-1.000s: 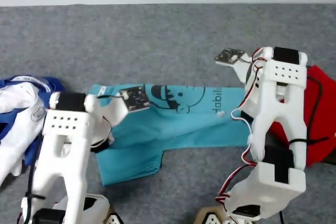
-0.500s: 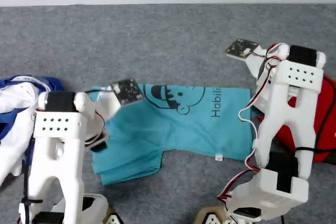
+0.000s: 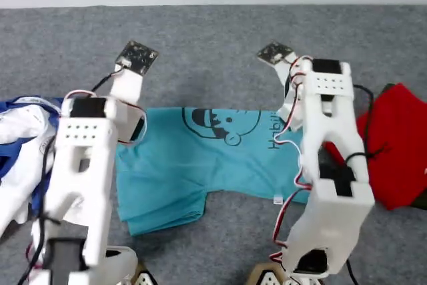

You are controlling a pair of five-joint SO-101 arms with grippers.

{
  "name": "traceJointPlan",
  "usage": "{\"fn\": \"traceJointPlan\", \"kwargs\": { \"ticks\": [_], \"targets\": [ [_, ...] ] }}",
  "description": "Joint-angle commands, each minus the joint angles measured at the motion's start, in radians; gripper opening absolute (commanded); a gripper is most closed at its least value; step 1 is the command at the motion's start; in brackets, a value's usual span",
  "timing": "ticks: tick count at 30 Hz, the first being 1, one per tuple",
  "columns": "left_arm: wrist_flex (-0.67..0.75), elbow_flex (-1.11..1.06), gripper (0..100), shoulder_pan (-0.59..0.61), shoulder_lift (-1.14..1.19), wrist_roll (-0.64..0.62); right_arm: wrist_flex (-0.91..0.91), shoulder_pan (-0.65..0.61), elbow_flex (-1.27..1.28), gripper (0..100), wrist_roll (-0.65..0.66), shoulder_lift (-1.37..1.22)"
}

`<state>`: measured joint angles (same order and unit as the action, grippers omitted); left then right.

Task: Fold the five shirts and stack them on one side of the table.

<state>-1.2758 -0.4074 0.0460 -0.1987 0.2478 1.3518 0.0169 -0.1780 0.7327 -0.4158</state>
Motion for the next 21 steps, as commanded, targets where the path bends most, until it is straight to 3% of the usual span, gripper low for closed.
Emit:
{"fn": "traceJointPlan", "kwargs": {
  "ticks": [1, 8, 14, 21],
  "targets": [
    [0.02, 0.039, 0, 0.003, 0.035, -0.023, -0.099, -0.002, -0.049, 0.9, -0.018, -0.054],
    [0.028, 0.036, 0, 0.003, 0.015, -0.018, -0.302, -0.007, -0.083, 0.9, -0.011, -0.186],
    [0.028, 0.036, 0, 0.003, 0.023, -0.018, -0.311, -0.008, -0.327, 0.9, -0.015, -0.351],
    [0.028, 0.038, 0, 0.003, 0.023, -0.017, -0.067, -0.041, -0.575, 1.1, -0.018, -0.366]
  ]
}}
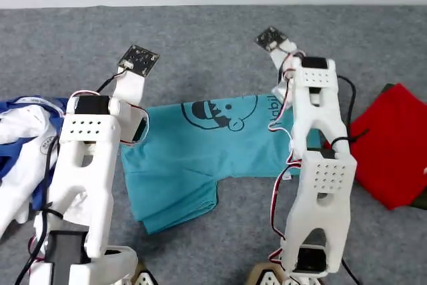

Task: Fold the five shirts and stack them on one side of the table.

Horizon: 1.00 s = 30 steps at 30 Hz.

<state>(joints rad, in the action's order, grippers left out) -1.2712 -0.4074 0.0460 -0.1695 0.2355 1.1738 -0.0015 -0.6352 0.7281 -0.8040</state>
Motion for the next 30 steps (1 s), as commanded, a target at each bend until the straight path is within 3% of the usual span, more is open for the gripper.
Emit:
{"fn": "traceJointPlan", "kwargs": {
  "ticks": [1, 6, 10, 13, 19, 30],
  "targets": [
    [0.023, 0.039, 0, 0.003, -0.006, -0.005, 0.165, -0.025, -0.141, 1.1, -0.014, 0.022],
    [0.025, 0.041, 0, -0.003, -0.014, -0.005, 0.446, -0.027, -0.247, 1.6, -0.014, 0.022],
    [0.025, 0.041, 0, -0.003, -0.014, -0.005, 0.564, -0.007, -0.311, 9.8, -0.106, 0.012],
    [0.025, 0.041, 0, -0.003, -0.008, -0.005, 0.512, 0.019, -0.308, 14.6, -0.186, 0.001],
    [0.025, 0.041, 0, -0.003, -0.006, -0.005, 0.338, 0.035, -0.313, 11.0, -0.249, -0.079],
    [0.018, 0.035, 0, -0.003, -0.006, -0.005, 0.36, 0.074, -0.422, 10.9, -0.324, -0.09]
  ]
}}
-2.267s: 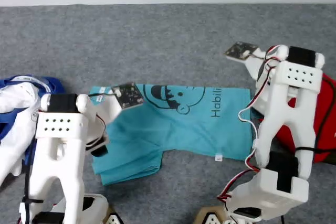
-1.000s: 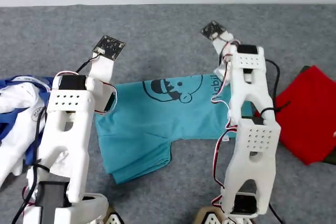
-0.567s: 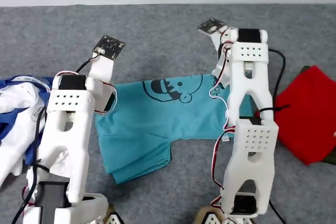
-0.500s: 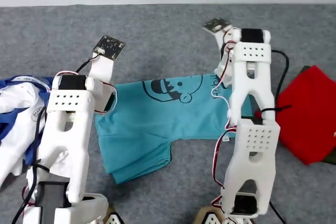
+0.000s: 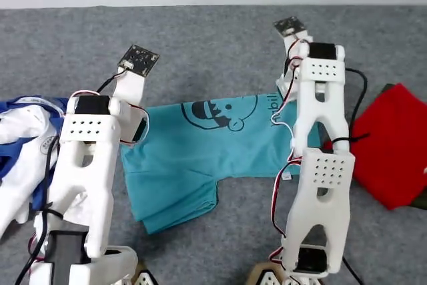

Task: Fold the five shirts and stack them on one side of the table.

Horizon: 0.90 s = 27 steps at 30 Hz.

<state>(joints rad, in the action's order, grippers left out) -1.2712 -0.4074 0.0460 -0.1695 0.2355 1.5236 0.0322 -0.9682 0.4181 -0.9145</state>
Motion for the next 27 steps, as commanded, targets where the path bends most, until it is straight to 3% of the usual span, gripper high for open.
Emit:
{"fn": "traceJointPlan", "kwargs": {
  "ticks": [1, 18, 23, 27],
  "targets": [
    [0.017, 0.035, 0, -0.003, -0.006, -0.005, 0.01, 0.05, -0.098, 10.9, -0.017, 0.019],
    [0.015, 0.033, 0, -0.005, -0.005, -0.005, 0.007, 0.085, -0.092, 13.0, -0.041, -0.099],
    [0.015, 0.033, 0, -0.005, -0.005, -0.005, 0.007, 0.081, -0.092, 4.4, -0.038, -0.068],
    [0.015, 0.033, 0, -0.005, -0.005, -0.005, 0.002, 0.081, -0.092, 3.5, -0.037, -0.044]
  ]
}}
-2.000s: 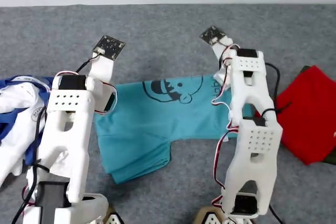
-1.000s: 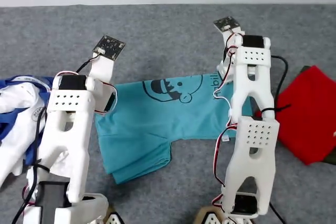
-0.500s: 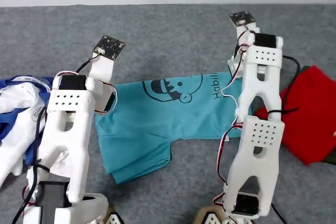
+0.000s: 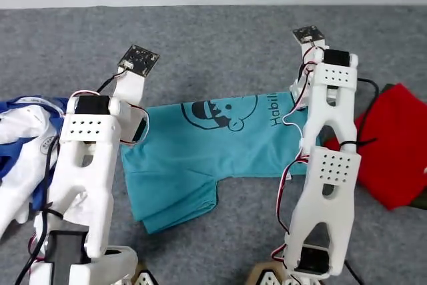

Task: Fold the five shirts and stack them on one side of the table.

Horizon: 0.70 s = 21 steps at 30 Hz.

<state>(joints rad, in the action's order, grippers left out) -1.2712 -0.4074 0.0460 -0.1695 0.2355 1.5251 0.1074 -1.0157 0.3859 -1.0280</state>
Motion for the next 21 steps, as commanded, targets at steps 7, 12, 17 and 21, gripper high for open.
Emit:
{"fn": "traceJointPlan", "kwargs": {
  "ticks": [7, 12, 17, 21],
  "targets": [
    [0.018, -0.004, 0, -0.005, -0.005, -0.005, 0.001, 0.005, -0.044, 4.1, -0.003, 0.073],
    [0.018, -0.004, 0, -0.005, -0.005, -0.005, 0.025, 0.01, -0.046, 5.9, -0.006, 0.077],
    [0.018, -0.004, 0, -0.005, -0.005, -0.005, 0.122, 0.004, -0.121, 12.2, -0.009, 0.088],
    [0.02, -0.004, 0, -0.005, -0.005, -0.005, 0.143, 0.005, -0.175, 12.1, -0.006, 0.081]
  ]
}}
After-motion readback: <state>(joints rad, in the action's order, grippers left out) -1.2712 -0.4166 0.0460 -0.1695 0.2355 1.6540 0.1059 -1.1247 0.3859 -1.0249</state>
